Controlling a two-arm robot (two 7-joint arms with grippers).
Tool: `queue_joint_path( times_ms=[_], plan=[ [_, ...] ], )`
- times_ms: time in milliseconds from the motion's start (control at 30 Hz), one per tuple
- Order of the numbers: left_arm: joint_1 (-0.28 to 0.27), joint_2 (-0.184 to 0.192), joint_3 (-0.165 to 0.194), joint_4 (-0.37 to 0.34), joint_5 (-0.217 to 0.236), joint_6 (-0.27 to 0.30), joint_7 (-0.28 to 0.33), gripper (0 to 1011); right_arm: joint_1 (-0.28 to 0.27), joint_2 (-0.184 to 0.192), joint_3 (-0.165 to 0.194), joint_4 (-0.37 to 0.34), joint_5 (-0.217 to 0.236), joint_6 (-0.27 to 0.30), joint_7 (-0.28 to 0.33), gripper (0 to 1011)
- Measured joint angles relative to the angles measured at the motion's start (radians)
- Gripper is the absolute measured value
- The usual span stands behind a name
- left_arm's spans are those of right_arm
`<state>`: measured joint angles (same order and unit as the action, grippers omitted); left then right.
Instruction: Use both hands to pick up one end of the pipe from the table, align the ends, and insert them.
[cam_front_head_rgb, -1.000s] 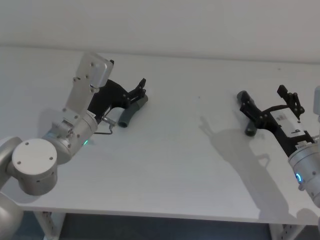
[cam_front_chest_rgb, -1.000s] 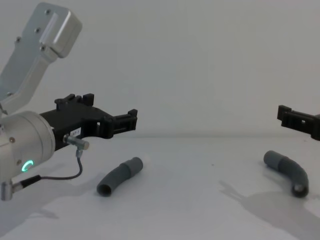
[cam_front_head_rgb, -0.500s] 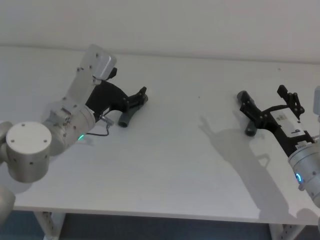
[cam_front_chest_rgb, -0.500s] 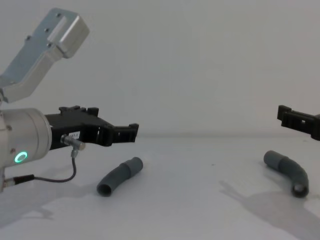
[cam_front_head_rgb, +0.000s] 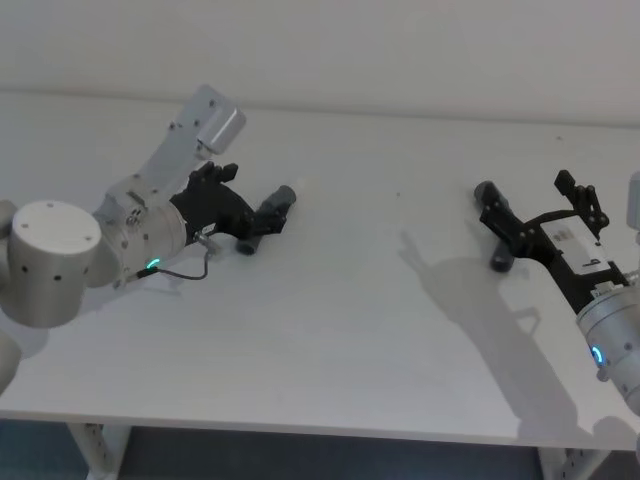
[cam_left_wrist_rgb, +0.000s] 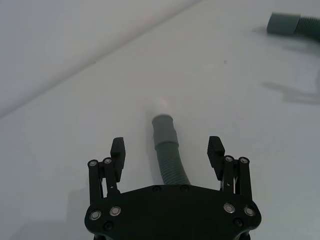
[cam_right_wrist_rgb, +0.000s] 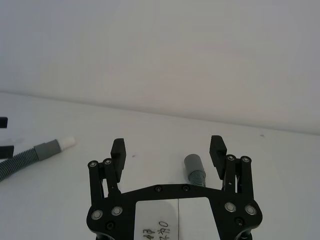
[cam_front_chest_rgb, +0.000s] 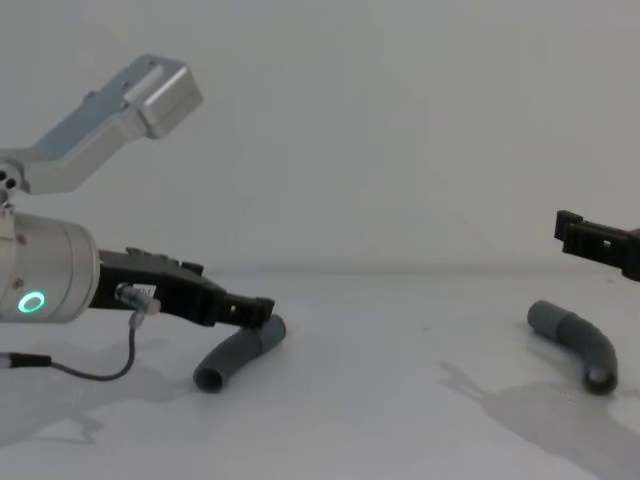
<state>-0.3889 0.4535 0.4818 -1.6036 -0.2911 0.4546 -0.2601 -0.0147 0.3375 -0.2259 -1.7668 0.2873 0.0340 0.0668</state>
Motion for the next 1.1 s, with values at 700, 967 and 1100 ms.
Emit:
queue_joint_path(
  times_ms=[700, 967, 1100],
  plan=[
    [-0.107, -0.029, 0.040, 0.147, 0.007, 0.053, -0.103, 1001, 0.000, 0.000, 0.000, 0.000, 0.000, 0.000, 0.000, 1001],
    [-0.119, -0.055, 0.036, 0.189, 0.002, 0.050, -0.117, 1001, 0.000, 0.000, 0.000, 0.000, 0.000, 0.000, 0.000, 1001],
    [-0.120, -0.066, 0.030, 0.203, -0.006, 0.050, -0.122, 1001, 0.000, 0.000, 0.000, 0.000, 0.000, 0.000, 0.000, 1001]
  ],
)
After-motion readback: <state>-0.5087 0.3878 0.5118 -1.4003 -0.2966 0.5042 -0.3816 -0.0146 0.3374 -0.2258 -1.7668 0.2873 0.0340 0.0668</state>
